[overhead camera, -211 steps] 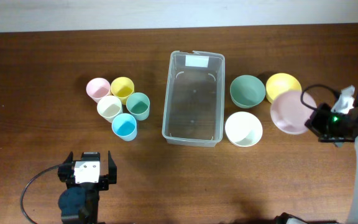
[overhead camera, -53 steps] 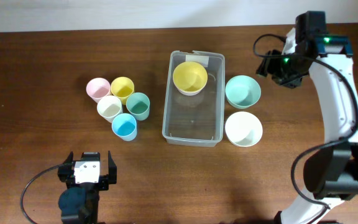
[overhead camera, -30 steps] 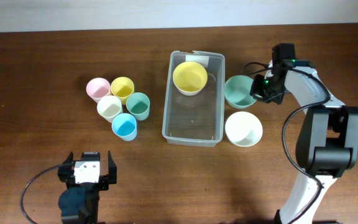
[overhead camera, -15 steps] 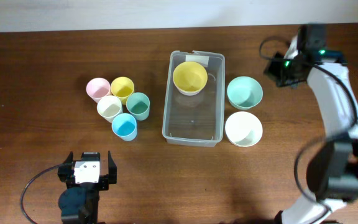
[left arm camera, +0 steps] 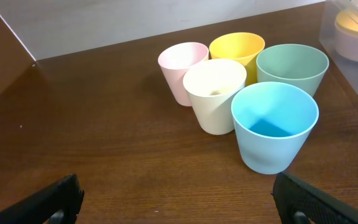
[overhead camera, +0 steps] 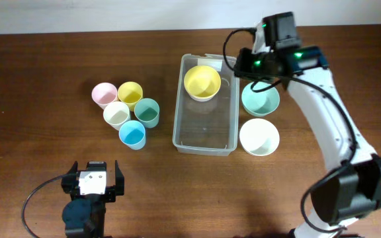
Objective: Pack container
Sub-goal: 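Move the right gripper to the green bowl and grasp its rim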
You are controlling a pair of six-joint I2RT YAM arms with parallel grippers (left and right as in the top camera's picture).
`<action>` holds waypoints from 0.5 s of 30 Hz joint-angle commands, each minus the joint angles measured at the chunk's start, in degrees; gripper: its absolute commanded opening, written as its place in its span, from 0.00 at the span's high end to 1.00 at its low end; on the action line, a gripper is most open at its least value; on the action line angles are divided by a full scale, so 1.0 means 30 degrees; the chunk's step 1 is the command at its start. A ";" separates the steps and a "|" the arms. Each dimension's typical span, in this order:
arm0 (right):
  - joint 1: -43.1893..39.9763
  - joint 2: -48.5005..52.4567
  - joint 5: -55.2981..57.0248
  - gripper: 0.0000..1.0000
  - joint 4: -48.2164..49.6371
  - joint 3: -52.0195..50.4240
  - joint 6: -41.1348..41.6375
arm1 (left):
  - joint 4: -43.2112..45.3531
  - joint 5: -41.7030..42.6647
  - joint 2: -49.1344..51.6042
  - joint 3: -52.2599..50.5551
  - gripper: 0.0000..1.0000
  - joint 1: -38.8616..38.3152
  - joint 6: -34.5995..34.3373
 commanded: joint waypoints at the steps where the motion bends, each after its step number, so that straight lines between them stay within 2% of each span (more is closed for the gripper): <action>1: -0.1020 -0.0022 0.3869 0.43 -0.0036 -0.0029 0.0073 | 0.0066 0.0277 -0.0168 -0.0117 0.00 -0.0102 -0.0175; 6: -0.3993 0.0656 0.3708 0.43 -0.2127 -0.0270 -0.0189 | 0.0058 0.0277 -0.0168 -0.0117 0.00 -0.0102 -0.0175; 12: -0.6528 0.2696 0.0386 0.43 -0.3249 -0.1545 -0.3373 | 0.0058 0.0277 -0.0168 -0.0117 0.00 -0.0102 -0.0175; 15: -0.6972 0.3679 -0.2171 0.43 -0.2973 -0.1982 -0.5982 | 0.0058 0.0277 -0.0168 -0.0117 0.00 -0.0102 -0.0175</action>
